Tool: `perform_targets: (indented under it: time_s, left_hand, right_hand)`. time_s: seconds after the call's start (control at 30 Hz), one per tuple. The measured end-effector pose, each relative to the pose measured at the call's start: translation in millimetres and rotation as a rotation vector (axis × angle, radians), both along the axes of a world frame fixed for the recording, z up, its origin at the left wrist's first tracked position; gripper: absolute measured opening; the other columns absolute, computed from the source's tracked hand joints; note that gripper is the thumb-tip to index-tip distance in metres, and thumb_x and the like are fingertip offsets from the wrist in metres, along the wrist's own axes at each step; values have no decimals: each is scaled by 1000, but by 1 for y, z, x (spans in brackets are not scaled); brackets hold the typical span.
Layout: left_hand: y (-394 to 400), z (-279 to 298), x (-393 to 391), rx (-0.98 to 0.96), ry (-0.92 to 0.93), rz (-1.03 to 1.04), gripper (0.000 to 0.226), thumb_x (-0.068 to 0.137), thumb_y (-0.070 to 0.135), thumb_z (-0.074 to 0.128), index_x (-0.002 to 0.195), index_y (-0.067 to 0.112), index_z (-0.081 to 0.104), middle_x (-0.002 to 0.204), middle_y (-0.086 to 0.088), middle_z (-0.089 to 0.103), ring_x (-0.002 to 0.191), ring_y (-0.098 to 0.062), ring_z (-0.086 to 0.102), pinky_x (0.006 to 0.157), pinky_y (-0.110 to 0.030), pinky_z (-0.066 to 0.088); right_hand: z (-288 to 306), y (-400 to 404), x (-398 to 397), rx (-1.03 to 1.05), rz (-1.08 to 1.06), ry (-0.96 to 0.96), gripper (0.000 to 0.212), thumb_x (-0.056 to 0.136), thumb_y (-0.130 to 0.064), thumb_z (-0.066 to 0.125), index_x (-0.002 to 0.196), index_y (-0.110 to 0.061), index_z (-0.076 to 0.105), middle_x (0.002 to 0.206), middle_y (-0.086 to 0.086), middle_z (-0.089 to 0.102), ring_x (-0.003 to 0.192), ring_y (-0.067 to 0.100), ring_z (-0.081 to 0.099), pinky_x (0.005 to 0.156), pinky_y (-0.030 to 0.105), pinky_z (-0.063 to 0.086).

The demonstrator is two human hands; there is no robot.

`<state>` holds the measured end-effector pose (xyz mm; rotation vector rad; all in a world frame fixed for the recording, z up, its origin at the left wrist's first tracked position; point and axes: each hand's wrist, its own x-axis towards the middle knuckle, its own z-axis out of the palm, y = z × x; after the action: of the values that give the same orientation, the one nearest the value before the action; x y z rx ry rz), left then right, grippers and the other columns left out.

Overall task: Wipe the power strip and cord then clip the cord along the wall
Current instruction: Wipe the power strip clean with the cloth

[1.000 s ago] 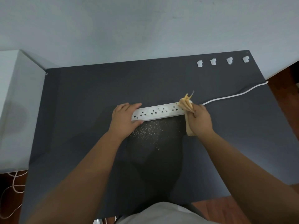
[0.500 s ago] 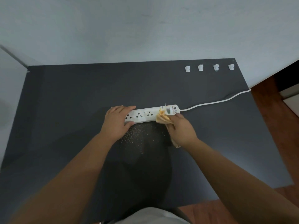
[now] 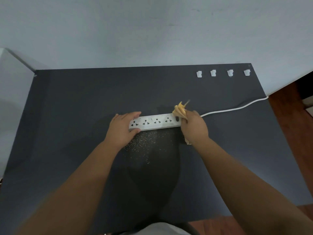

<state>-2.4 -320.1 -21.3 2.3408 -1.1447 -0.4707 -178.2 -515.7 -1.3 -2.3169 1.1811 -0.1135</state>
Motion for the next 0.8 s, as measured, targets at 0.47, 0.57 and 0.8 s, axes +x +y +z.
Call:
perform_targets:
  time_s: [0.47, 0.57, 0.8]
  left_hand:
    - [30, 8, 11, -48, 151, 176, 85, 71, 24, 83, 142, 34, 39, 134, 10, 57, 125, -15, 44, 111, -37, 32]
    - [44, 5, 18, -47, 193, 209, 88, 70, 23, 84, 143, 34, 38, 133, 11, 58, 125, -13, 44, 107, -28, 30]
    - [55, 1, 27, -24, 173, 188, 93, 66, 20, 85, 145, 32, 37, 136, 8, 57, 127, -17, 45, 105, -30, 31]
  right_hand:
    - [13, 24, 36, -25, 149, 53, 24, 91, -15, 44, 105, -10, 62, 102, 8, 55, 85, 30, 61, 68, 34, 47]
    - [8, 39, 40, -32, 186, 147, 33, 92, -16, 43, 122, -13, 55, 113, 8, 53, 93, 32, 61, 71, 37, 48]
    - [-2, 110, 76, 43, 391, 103, 47, 92, -15, 44, 139, -21, 40, 123, 5, 48, 90, 32, 63, 72, 41, 54]
